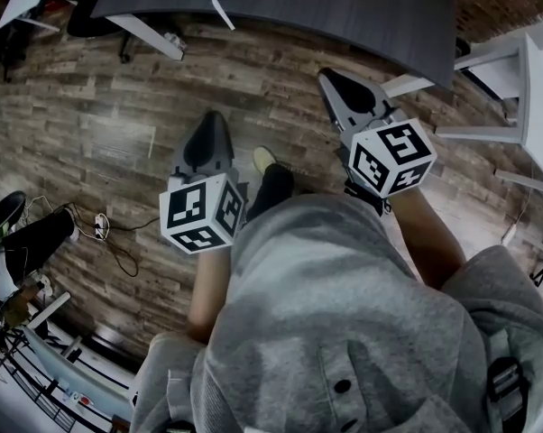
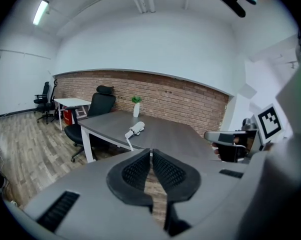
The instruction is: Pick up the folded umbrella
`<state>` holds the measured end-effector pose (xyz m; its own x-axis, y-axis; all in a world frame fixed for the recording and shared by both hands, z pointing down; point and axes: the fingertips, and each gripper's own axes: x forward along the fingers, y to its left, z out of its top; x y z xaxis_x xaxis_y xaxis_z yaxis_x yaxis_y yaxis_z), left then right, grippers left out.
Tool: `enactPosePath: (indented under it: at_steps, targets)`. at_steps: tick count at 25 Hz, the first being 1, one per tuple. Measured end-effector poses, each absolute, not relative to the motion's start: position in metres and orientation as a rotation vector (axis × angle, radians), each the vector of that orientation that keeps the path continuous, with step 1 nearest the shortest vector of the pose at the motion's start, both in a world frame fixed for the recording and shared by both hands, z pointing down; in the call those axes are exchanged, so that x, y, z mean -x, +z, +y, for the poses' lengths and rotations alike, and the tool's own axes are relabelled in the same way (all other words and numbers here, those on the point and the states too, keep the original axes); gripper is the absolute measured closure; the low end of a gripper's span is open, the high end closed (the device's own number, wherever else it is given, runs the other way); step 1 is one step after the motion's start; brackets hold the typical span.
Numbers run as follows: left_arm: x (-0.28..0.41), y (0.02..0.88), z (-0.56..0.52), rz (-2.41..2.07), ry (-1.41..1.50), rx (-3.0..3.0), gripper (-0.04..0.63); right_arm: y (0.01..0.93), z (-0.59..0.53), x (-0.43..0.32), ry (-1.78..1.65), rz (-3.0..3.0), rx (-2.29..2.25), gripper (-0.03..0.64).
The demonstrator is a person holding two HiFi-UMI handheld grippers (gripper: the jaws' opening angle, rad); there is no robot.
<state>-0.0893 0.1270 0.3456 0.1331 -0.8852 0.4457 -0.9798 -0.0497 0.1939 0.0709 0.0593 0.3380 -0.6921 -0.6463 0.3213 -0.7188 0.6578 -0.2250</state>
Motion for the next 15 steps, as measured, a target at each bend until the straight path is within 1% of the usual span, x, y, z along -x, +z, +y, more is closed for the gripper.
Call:
enactPosePath:
  at_steps: [15]
  targets:
    - [0.139, 0.353, 0.092, -1.802, 0.296, -1.948, 0.569, 0.339, 0.027, -0.022, 0.482, -2.645, -1.103, 0.592]
